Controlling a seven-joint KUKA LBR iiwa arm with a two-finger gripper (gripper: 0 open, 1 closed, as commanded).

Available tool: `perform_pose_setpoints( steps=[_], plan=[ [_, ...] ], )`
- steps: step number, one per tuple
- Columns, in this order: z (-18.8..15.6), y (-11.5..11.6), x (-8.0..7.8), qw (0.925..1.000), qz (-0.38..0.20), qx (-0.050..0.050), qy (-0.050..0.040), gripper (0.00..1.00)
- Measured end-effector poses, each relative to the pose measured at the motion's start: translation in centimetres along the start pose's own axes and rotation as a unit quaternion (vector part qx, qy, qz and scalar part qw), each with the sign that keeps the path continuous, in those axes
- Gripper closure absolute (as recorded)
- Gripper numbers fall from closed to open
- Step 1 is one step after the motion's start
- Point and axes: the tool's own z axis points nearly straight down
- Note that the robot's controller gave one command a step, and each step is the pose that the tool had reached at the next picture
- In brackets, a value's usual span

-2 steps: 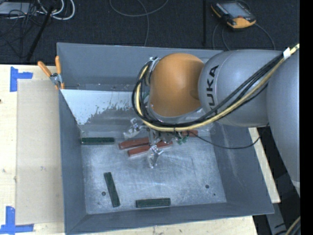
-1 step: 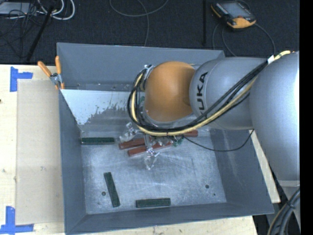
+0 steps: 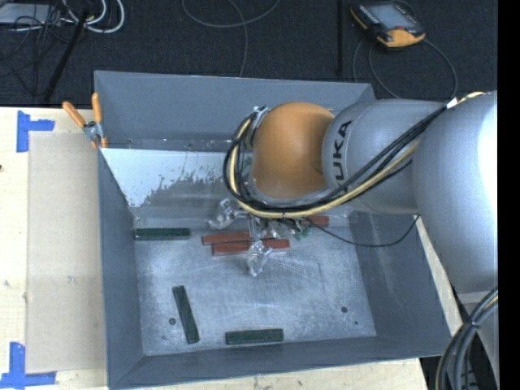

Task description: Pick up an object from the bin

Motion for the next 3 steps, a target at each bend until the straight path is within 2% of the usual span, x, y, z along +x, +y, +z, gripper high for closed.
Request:
perform_pose_setpoints(
  steps=[1,2,3],
  plan=[
    [0.1,-1.5,1.9,0.9992,-0.039,0.0,0.0031,1.0],
    [0.1,-1.5,1.9,0.9992,-0.039,0.0,0.0031,1.0],
    [-16.4,1.1,1.5,0.9989,-0.046,0.0,0.0043,1.0]
  ],
)
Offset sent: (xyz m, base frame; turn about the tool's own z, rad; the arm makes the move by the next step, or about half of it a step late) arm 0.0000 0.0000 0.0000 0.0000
